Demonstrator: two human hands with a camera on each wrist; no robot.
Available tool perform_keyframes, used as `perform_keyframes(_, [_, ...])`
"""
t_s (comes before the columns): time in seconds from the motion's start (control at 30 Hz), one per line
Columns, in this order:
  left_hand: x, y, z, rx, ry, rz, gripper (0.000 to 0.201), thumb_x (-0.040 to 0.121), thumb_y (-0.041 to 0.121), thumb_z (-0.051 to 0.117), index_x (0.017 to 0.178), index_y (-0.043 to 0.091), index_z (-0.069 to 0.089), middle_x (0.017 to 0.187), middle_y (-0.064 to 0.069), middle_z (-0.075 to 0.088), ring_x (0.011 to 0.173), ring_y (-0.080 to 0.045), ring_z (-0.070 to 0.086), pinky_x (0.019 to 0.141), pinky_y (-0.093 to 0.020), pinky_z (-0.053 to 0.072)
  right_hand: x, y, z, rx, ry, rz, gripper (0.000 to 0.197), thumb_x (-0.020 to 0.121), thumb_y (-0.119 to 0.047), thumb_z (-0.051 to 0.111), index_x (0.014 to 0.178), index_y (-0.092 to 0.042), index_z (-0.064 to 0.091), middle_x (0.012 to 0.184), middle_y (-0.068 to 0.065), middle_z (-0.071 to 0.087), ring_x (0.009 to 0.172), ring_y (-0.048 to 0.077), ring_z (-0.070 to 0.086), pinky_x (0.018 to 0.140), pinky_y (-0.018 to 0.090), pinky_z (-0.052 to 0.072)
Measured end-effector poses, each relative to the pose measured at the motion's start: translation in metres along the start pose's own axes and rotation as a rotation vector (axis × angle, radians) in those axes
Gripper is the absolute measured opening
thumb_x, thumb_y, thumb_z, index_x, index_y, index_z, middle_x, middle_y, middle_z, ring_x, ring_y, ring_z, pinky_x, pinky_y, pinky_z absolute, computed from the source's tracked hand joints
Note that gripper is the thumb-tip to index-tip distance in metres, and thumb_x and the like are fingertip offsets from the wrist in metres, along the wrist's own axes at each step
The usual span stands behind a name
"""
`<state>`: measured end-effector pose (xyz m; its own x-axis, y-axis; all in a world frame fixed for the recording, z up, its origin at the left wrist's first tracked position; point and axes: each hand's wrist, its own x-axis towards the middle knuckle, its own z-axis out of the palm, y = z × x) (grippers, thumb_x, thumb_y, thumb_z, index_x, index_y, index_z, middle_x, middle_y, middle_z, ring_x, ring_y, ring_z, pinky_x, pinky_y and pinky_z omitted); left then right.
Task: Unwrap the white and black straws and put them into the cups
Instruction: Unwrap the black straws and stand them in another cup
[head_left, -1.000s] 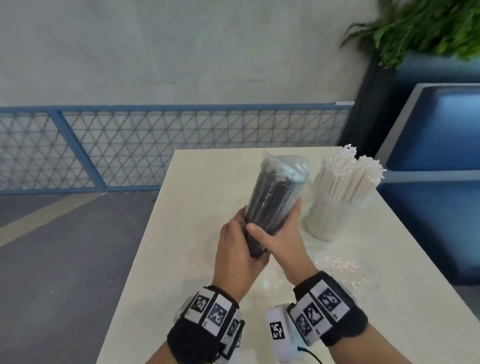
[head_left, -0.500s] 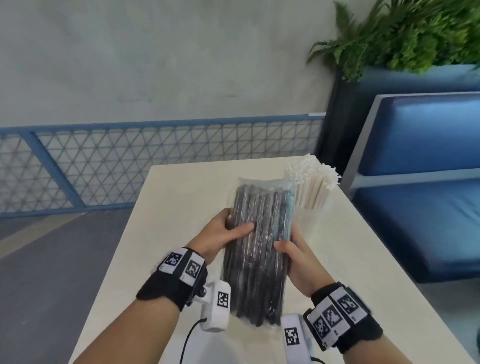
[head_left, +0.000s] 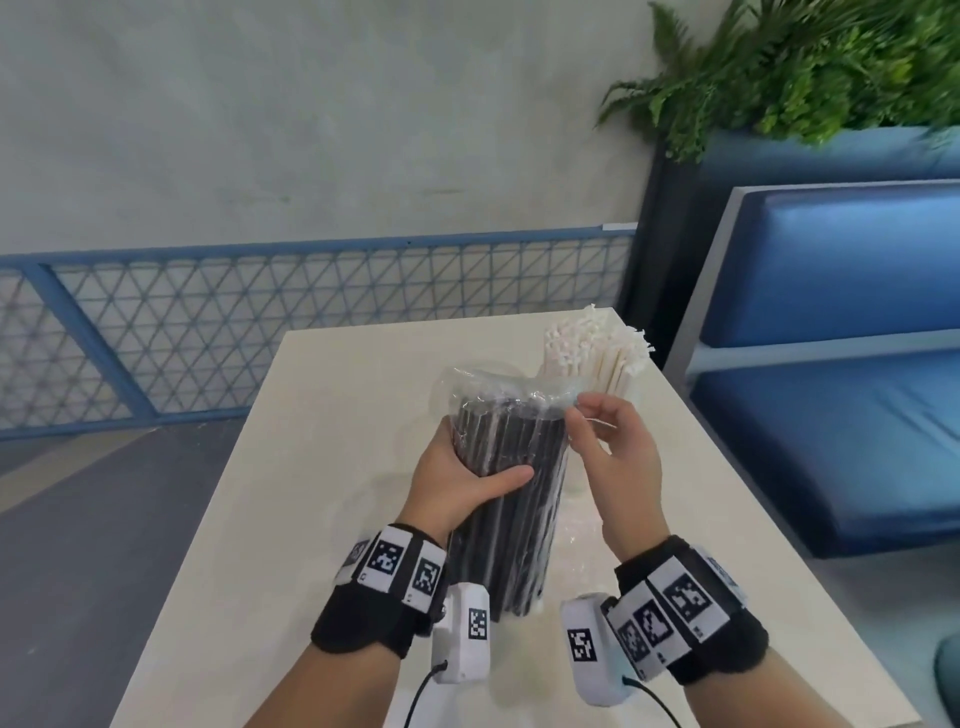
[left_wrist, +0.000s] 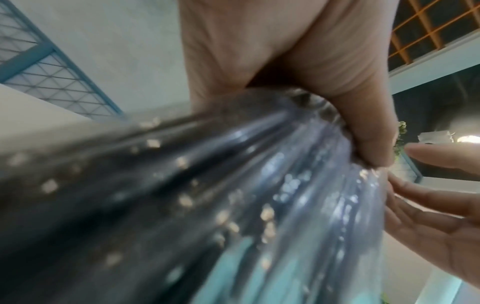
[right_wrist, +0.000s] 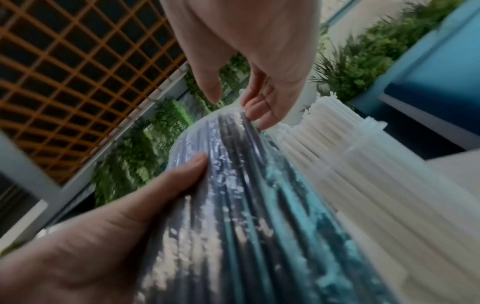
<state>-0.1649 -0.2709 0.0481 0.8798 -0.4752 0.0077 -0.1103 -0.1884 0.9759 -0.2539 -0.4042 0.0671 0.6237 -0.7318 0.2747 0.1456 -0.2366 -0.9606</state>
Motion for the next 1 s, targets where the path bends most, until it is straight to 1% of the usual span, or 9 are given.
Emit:
perform_keyframes(0.07, [-0.001,0.002,0.001,0.068,0.027,0.061,0.072,0.055,0.033,0.089,0.113,0.033,0.047,0.106,0.018,0.062,0.098,0.004,0.059,0.083,-0.015,0.045,0.002,-0.001,0.0,0.073,-0.019,0.098,0.015,0.086,-0.023,0.063,0.098,-0.012,0.063,0.09,0.002,0.068,0.083,0.01,0.062,0.078,0.029,0.053])
perform_keyframes(0.2, [-0.001,0.0,-0.001,0.177,0.072,0.137,0.075,0.052,0.042,0.088,0.114,0.032,0.046,0.111,0.013,0.061,0.103,-0.003,0.059,0.087,-0.02,0.047,0.007,-0.007,0.0,0.195,-0.089,0.203,0.016,0.09,-0.018,0.057,0.092,-0.003,0.063,0.074,-0.007,0.071,0.075,0.003,0.063,0.067,0.018,0.053])
perform_keyframes(0.47, [0.006,-0.006,-0.01,0.338,0.162,0.191,0.075,0.05,0.043,0.086,0.111,0.024,0.047,0.109,0.005,0.055,0.102,-0.014,0.056,0.089,-0.038,0.051,0.014,-0.01,0.002,0.251,-0.219,0.391,0.026,0.095,-0.019,0.05,0.101,0.005,0.058,0.092,0.012,0.061,0.087,0.018,0.058,0.082,0.032,0.054])
perform_keyframes(0.6, [0.008,-0.012,-0.012,0.385,0.144,0.19,0.076,0.05,0.045,0.085,0.111,0.022,0.048,0.108,0.002,0.055,0.102,-0.017,0.056,0.089,-0.04,0.051,0.018,-0.015,0.007,0.454,-0.218,0.499,0.016,0.097,-0.011,0.044,0.087,-0.003,0.054,0.076,0.009,0.057,0.073,0.017,0.06,0.072,0.021,0.059])
perform_keyframes(0.73, [0.01,-0.014,-0.015,0.399,0.156,0.176,0.075,0.051,0.041,0.086,0.112,0.021,0.048,0.108,0.002,0.053,0.103,-0.018,0.055,0.091,-0.039,0.05,0.017,-0.019,0.007,0.575,-0.187,0.514,0.009,0.095,-0.008,0.048,0.092,-0.004,0.055,0.077,0.007,0.062,0.067,0.01,0.066,0.074,0.02,0.058])
perform_keyframes(0.8, [0.012,-0.013,-0.018,0.407,0.164,0.156,0.075,0.051,0.041,0.086,0.112,0.021,0.048,0.109,0.003,0.054,0.104,-0.018,0.055,0.092,-0.038,0.049,0.013,-0.013,0.009,0.368,-0.158,0.362,0.012,0.091,-0.009,0.056,0.103,-0.009,0.054,0.098,0.007,0.057,0.076,0.01,0.064,0.072,0.018,0.057])
perform_keyframes(0.9, [0.014,-0.01,-0.023,0.394,0.157,0.133,0.075,0.05,0.041,0.087,0.111,0.024,0.046,0.109,0.004,0.055,0.104,-0.016,0.056,0.092,-0.037,0.05,0.008,0.001,0.01,-0.36,-0.11,-0.234,0.048,0.074,-0.012,0.074,0.114,-0.024,0.051,0.123,0.0,0.035,0.101,0.014,0.052,0.092,0.014,0.043])
perform_keyframes(0.93, [0.015,-0.009,-0.023,0.387,0.149,0.137,0.075,0.05,0.042,0.087,0.11,0.025,0.046,0.109,0.004,0.055,0.104,-0.016,0.056,0.092,-0.038,0.05,0.007,0.005,0.01,-0.503,-0.123,-0.421,0.053,0.07,-0.014,0.077,0.115,-0.026,0.051,0.126,0.0,0.032,0.108,0.016,0.047,0.099,0.015,0.036])
perform_keyframes(1.0, [0.015,-0.008,-0.023,0.381,0.131,0.149,0.074,0.049,0.043,0.086,0.109,0.025,0.047,0.108,0.004,0.057,0.102,-0.015,0.057,0.09,-0.039,0.051,0.008,0.008,0.012,-0.615,-0.143,-0.614,0.048,0.07,-0.019,0.076,0.112,-0.026,0.055,0.13,0.001,0.033,0.114,0.02,0.042,0.103,0.024,0.033])
